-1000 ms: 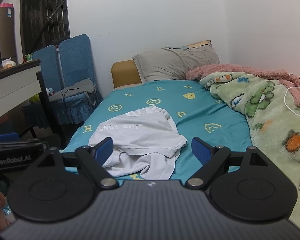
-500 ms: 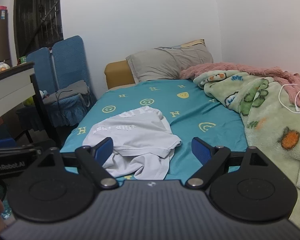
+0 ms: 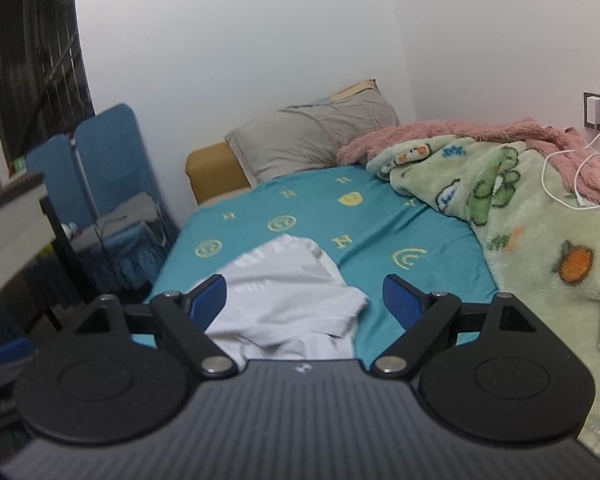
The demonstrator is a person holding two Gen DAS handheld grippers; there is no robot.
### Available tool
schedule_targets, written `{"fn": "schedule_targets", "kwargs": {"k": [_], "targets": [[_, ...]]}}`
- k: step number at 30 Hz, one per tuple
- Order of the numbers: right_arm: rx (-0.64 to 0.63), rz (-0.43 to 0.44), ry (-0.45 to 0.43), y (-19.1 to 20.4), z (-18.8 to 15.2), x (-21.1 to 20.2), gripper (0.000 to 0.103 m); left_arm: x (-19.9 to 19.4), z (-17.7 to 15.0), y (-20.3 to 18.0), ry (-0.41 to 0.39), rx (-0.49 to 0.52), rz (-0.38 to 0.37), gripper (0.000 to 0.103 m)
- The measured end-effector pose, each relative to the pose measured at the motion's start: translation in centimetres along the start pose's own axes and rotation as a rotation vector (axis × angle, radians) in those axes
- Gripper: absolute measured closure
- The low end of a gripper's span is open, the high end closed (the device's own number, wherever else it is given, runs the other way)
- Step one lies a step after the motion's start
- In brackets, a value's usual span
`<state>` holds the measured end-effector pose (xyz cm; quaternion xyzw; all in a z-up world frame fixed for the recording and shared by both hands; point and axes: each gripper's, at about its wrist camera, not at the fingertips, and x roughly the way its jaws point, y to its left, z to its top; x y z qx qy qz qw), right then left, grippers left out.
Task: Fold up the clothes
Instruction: 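Move both grippers toward the crumpled white T-shirt on the bed, then grasp the white T-shirt fabric with the left gripper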
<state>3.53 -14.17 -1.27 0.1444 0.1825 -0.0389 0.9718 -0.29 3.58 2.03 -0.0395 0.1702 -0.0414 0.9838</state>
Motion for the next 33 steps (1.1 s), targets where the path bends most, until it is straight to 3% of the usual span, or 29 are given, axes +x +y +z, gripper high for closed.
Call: {"fn": "schedule_targets", "kwargs": {"k": [5, 8, 10, 17, 21, 26, 29, 33], "targets": [[0.064, 0.001, -0.046, 2.5, 2.0, -0.2, 0.016, -0.4, 0.8, 2.3, -0.037, -0.020, 0.027, 0.000], [0.148, -0.072, -0.120, 3.6, 3.0, -0.3, 0.015, -0.1, 0.6, 3.5, -0.013, -0.057, -0.012, 0.000], [0.175, -0.074, -0.140, 3.8, 3.5, 0.0, 0.016, 0.1, 0.3, 4.1, 0.009, -0.076, -0.051, 0.000], [0.032, -0.016, -0.114, 0.3, 4.2, 1.8, 0.016, 2.0, -1.1, 3.1, 0.079, -0.020, -0.047, 0.000], [0.002, -0.033, -0.051, -4.0, 3.0, 3.4, 0.016, 4.6, -2.6, 1.0, 0.159, 0.059, -0.062, 0.000], [0.111, -0.035, 0.131, -8.8, 0.1, 6.3, 0.016, 9.8, -4.8, -2.3, 0.286, 0.182, -0.077, 0.004], [0.143, 0.003, 0.190, -9.7, -1.0, 7.4, 0.016, 13.5, -6.1, -3.6, 0.351, 0.270, -0.060, 0.013], [0.176, 0.044, 0.227, -10.0, -1.6, 8.8, 0.016, 17.6, -8.1, -4.7, 0.360, 0.397, -0.044, 0.020]]}}
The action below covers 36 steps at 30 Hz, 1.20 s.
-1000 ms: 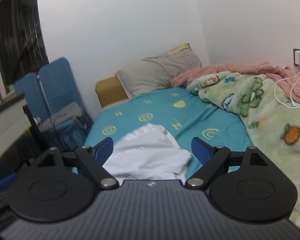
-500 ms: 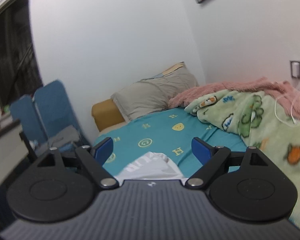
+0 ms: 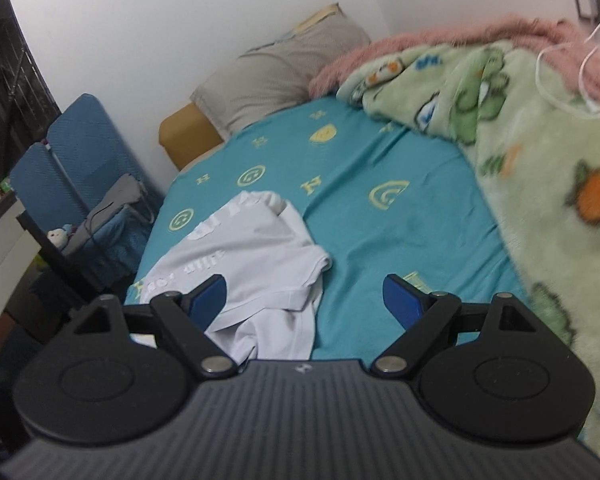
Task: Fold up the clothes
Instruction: 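Grasp the white T-shirt fabric with the left gripper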
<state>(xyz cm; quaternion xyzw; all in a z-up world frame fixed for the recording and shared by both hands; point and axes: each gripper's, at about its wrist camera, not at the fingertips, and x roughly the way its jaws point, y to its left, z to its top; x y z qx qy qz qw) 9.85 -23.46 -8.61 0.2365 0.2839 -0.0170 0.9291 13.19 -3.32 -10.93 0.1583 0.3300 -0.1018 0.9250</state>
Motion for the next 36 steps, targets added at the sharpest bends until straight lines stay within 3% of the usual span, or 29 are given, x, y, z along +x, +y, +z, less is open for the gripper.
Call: {"fn": "schedule_targets", "kwargs": {"k": [6, 11, 14, 23, 28, 36], "targets": [[0.016, 0.002, 0.055, -0.5, -0.3, 2.7, 0.016, 3.1, -0.6, -1.1, -0.007, 0.034, -0.035, 0.043], [-0.007, -0.013, 0.063, 0.0, -0.7, 4.2, 0.016, 3.6, -0.4, -0.4, -0.029, 0.000, -0.023, 0.075], [-0.020, -0.020, 0.063, 0.0, -0.8, 4.7, 0.016, 3.3, -0.3, 0.1, -0.038, -0.035, -0.035, 0.089], [-0.009, -0.018, -0.054, -0.2, -0.3, 2.7, 0.016, -6.3, 0.9, 3.4, -0.232, -0.188, -0.073, 0.092], [-0.009, 0.034, -0.104, 0.4, -0.5, 0.1, 0.016, -11.6, 0.7, 5.7, -0.321, -0.267, -0.087, 0.092], [-0.193, 0.190, -0.019, 5.0, -3.1, 1.3, 0.016, -13.5, 0.6, 6.8, -0.338, -0.317, -0.125, 0.092]]}}
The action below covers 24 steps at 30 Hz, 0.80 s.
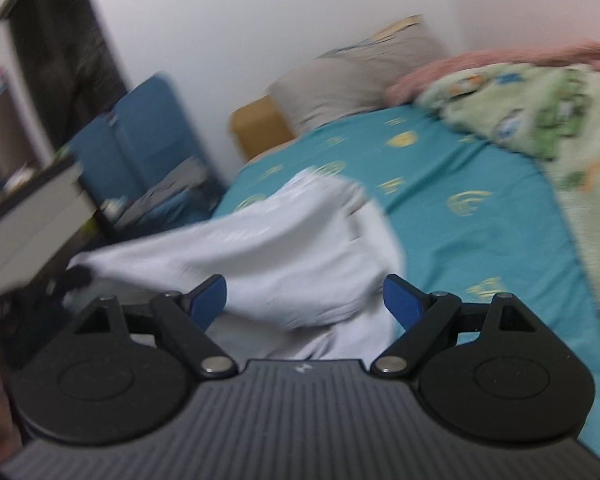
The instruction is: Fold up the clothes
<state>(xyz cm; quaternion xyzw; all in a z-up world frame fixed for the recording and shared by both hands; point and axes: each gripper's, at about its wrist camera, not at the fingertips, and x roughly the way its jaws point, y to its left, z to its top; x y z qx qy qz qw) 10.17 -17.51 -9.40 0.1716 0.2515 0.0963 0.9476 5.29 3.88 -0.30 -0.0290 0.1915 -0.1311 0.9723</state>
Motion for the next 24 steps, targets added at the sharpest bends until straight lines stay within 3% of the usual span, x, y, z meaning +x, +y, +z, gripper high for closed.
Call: {"fn": "schedule_targets", "kwargs": {"k": [4, 7, 10, 14, 17, 20, 24], "targets": [[-0.111, 0.056, 0.057, 2.8, -0.8, 4.1, 0.017, 0.5, -0.2, 0.5, 0.009, -0.013, -0.008, 0.092], [-0.155, 0.038, 0.061, 3.6, -1.1, 6.8, 0.017, 1.0, -0.5, 1.2, 0.025, -0.031, -0.006, 0.092], [-0.050, 0.021, 0.034, 2.0, -0.7, 8.5, 0.017, 1.8, -1.0, 1.9, 0.059, -0.050, -0.005, 0.092], [0.184, -0.037, -0.033, -2.1, 0.5, 9.1, 0.017, 2.9, -1.5, 2.0, 0.109, -0.046, -0.025, 0.092], [0.295, -0.134, 0.013, -4.7, 0.6, 10.0, 0.015, 3.2, -1.6, 1.6, 0.090, -0.030, -0.023, 0.093], [0.280, -0.217, 0.156, -5.9, -0.2, 11.8, 0.017, 3.1, -1.2, 1.5, 0.055, -0.045, -0.020, 0.093], [0.178, -0.260, 0.164, -4.9, -0.6, 11.6, 0.019, 2.2, -0.6, 2.1, 0.020, -0.082, -0.023, 0.093]]}}
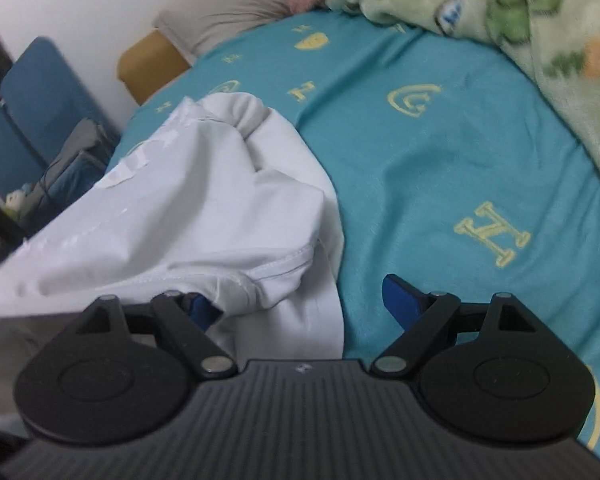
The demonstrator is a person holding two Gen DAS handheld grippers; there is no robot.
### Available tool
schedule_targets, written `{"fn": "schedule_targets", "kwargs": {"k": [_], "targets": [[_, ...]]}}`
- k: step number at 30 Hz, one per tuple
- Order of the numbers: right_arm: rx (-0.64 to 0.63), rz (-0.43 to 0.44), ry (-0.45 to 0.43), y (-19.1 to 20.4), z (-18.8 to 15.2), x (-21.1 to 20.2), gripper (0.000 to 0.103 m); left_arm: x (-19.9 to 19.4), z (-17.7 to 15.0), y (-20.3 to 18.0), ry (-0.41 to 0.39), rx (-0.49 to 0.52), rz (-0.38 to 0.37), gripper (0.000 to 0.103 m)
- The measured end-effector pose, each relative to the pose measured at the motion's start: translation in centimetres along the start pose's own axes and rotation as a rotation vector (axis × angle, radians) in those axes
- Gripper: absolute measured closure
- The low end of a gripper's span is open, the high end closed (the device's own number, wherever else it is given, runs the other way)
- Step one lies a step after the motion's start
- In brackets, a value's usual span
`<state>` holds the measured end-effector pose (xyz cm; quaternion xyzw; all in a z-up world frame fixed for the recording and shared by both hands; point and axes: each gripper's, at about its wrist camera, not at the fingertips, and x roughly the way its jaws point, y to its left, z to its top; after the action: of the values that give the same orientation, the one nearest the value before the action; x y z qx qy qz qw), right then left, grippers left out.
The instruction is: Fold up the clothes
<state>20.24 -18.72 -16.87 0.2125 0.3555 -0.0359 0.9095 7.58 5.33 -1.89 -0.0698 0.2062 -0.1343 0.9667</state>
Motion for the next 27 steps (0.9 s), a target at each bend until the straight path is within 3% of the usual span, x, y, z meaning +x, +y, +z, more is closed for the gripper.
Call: {"fn": "schedule_targets", "kwargs": {"k": [1, 2, 3, 4, 5, 8, 12, 14, 17, 23, 27], "targets": [[-0.045, 0.002, -0.029, 0.6, 0.0, -0.6, 0.030, -0.3, 0.2, 0.1, -0.005, -0.012, -0.005, 0.093], [-0.094, 0.012, -0.057, 1.2, -0.1, -1.1, 0.048, -0.6, 0.5, 0.2, -0.012, -0.021, -0.009, 0.093], [-0.146, 0.031, -0.082, 1.8, -0.3, -1.6, 0.061, -1.1, 0.7, 0.3, -0.026, -0.027, -0.008, 0.093], [-0.180, 0.041, -0.102, 2.4, -0.6, -2.2, 0.084, -1.5, 1.0, 0.4, -0.041, -0.033, -0.006, 0.093], [-0.197, 0.051, -0.119, 2.8, -0.6, -2.9, 0.087, -2.0, 1.4, 0.6, -0.057, -0.037, -0.007, 0.093], [-0.180, 0.110, -0.175, 2.9, 0.0, -5.3, 0.094, -3.5, 2.3, 1.5, -0.104, -0.075, -0.009, 0.093], [-0.178, 0.199, -0.317, 3.0, 1.2, -11.5, 0.096, -4.5, 3.1, 2.8, -0.118, -0.107, 0.005, 0.093], [-0.189, 0.255, -0.387, 3.1, 1.5, -15.0, 0.096, -4.3, 3.1, 3.3, -0.090, -0.109, 0.006, 0.093], [-0.227, 0.295, -0.420, 3.4, 1.5, -17.8, 0.096, -3.1, 2.7, 3.9, -0.010, -0.109, 0.018, 0.092], [-0.217, 0.291, -0.327, 3.4, 1.6, -16.2, 0.096, -0.2, 0.1, 3.1, 0.172, 0.016, 0.057, 0.090], [-0.192, 0.300, -0.273, 3.5, 1.1, -15.4, 0.096, 0.8, -1.0, 2.4, 0.211, 0.063, 0.057, 0.079]]}}
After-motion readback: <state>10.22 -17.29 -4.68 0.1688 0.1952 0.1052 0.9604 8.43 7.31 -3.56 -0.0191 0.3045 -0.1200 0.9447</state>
